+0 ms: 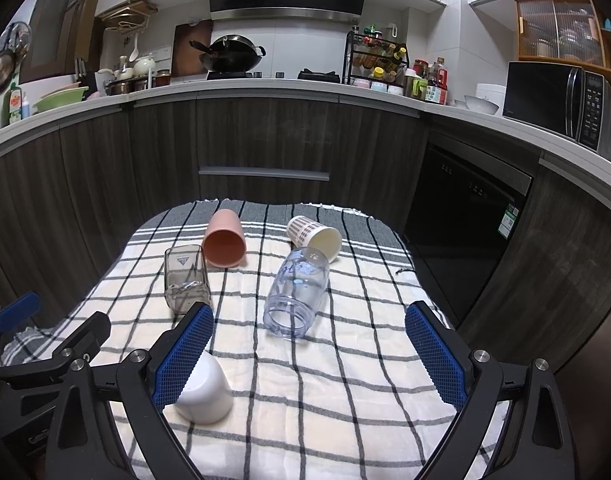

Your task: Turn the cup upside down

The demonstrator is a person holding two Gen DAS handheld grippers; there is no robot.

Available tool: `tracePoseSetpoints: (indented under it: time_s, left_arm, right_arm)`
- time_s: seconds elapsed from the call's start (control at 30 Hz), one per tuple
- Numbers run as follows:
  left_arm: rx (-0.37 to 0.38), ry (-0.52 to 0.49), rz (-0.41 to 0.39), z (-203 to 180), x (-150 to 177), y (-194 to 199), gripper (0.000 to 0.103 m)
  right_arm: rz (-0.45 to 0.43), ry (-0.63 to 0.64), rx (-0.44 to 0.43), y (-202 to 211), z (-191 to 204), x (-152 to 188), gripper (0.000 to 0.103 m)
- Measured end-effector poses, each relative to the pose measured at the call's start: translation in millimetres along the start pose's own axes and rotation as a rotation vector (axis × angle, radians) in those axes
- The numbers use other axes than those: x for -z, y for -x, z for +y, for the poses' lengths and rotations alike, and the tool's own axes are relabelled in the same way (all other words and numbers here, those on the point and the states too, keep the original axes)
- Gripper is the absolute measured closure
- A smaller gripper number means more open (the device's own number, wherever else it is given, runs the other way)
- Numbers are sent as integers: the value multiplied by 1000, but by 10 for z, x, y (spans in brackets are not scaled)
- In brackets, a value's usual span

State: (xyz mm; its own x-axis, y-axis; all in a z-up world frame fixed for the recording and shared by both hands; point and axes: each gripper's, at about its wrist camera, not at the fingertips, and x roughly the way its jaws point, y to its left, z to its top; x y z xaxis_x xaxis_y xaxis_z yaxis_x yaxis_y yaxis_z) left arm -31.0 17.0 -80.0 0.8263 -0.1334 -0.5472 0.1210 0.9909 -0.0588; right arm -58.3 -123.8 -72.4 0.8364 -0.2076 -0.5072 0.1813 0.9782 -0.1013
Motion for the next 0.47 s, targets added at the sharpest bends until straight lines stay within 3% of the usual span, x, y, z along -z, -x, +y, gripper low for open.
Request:
tracePoseSetpoints:
  time_s: [0.47]
  left_arm:
    - [-25,-14,-4,-19,5,-1,0]
  right_arm:
    - [2,0,2,-7,-30,-6,6]
